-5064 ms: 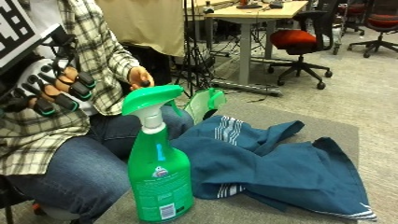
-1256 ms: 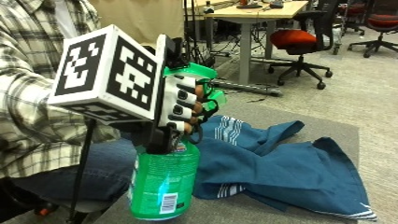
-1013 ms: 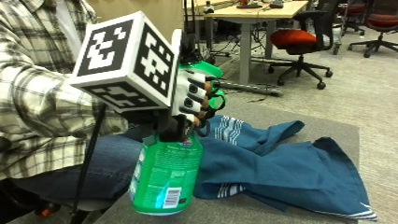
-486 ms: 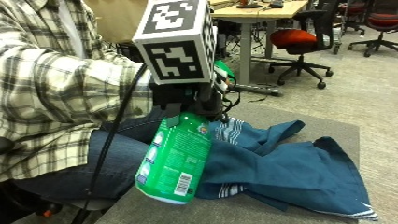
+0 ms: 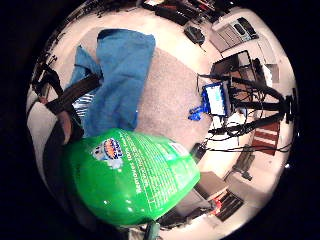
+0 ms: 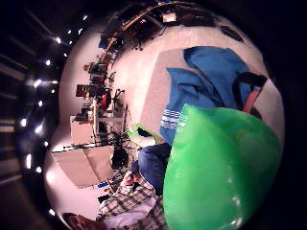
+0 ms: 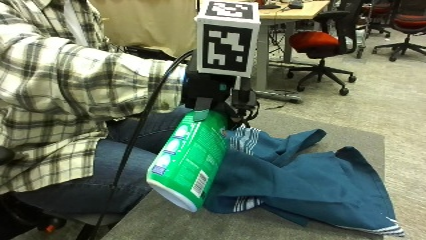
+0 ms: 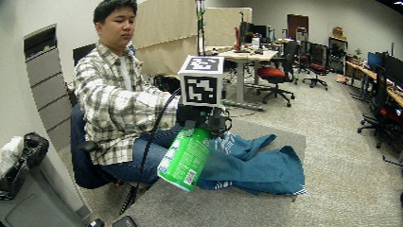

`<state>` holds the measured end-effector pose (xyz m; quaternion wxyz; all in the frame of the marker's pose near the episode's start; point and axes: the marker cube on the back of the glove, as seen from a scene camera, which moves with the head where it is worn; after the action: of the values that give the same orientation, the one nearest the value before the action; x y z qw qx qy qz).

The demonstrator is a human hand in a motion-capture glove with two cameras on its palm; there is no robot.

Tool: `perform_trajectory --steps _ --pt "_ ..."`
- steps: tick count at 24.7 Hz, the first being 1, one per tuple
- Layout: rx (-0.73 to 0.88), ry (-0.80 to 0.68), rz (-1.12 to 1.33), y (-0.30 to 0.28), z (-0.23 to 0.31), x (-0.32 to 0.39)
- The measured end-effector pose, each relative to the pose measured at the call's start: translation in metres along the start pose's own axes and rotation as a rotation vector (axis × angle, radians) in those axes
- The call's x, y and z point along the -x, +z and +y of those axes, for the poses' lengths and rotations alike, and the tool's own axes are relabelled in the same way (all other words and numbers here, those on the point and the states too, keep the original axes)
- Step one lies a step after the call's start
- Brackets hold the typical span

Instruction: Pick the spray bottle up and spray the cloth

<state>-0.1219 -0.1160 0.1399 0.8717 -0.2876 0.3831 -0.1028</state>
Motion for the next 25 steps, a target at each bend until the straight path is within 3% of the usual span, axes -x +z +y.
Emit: perform_trajectory --steps 25 --pt "0.228 -0.099 0.411 0.066 -0.022 0.034"
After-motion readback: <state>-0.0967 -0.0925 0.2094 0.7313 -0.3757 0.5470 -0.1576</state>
